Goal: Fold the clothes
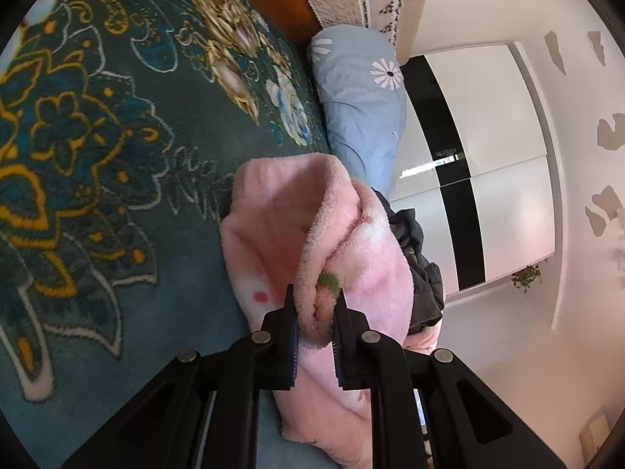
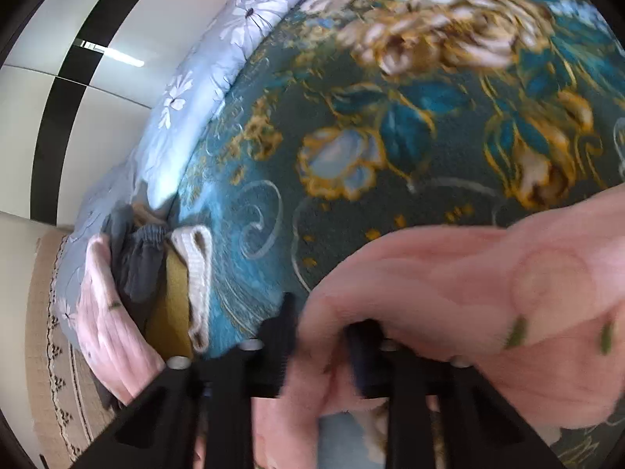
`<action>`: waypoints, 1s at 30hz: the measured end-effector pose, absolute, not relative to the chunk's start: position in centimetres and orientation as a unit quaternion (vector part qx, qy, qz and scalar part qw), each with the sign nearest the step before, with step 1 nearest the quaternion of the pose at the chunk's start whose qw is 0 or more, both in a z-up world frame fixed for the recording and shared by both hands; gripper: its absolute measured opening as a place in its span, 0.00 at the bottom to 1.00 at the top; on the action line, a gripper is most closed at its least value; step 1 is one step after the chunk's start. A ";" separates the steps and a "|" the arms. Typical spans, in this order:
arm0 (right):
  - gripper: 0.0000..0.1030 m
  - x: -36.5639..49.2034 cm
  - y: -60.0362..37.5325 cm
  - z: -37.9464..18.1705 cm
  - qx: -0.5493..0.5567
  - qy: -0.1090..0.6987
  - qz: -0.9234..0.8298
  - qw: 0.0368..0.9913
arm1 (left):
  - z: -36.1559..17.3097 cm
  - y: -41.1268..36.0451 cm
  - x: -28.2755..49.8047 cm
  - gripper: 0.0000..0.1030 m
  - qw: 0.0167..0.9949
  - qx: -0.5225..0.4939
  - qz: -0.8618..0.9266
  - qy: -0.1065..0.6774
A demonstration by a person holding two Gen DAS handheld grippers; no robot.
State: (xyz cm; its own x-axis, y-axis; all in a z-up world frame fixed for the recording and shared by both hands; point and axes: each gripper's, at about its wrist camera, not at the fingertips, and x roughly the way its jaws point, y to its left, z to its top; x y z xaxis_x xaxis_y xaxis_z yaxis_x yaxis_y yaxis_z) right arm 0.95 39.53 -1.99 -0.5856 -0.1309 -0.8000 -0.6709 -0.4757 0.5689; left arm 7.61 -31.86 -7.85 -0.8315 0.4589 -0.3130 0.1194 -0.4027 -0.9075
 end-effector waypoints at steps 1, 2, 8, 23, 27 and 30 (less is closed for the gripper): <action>0.12 0.5 39.6 -1.0 -0.413 0.474 0.757 0.175 | -7.7 -31.8 7.6 0.14 0.111 -0.266 0.795 -0.534; 0.10 0.0 39.4 0.5 -0.401 0.463 0.775 0.158 | -7.5 -31.8 7.6 0.14 0.115 -0.263 0.797 -0.531; 0.10 2.1 35.8 12.8 -0.221 0.307 0.925 -0.041 | -6.9 -31.6 7.8 0.14 0.123 -0.250 0.806 -0.522; 0.14 12.6 42.4 -6.0 -0.418 0.397 0.813 0.082 | -7.7 -32.5 8.9 0.14 0.127 -0.242 0.792 -0.547; 0.25 13.0 41.8 -5.3 -0.430 0.376 0.816 0.087 | -7.3 -32.6 9.2 0.14 0.129 -0.231 0.794 -0.548; 0.43 14.7 42.0 -3.5 -0.427 0.354 0.827 0.097 | -7.1 -32.6 9.2 0.14 0.130 -0.226 0.795 -0.548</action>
State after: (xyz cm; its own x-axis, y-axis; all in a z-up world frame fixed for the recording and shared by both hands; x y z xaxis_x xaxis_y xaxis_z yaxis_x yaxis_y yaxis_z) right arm 14.65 42.03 -3.54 -0.6172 -0.1408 -0.7741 -0.4624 -0.7311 0.5017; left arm 9.19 -32.60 -7.08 -0.8644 0.4536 -0.2168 0.0409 -0.3662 -0.9296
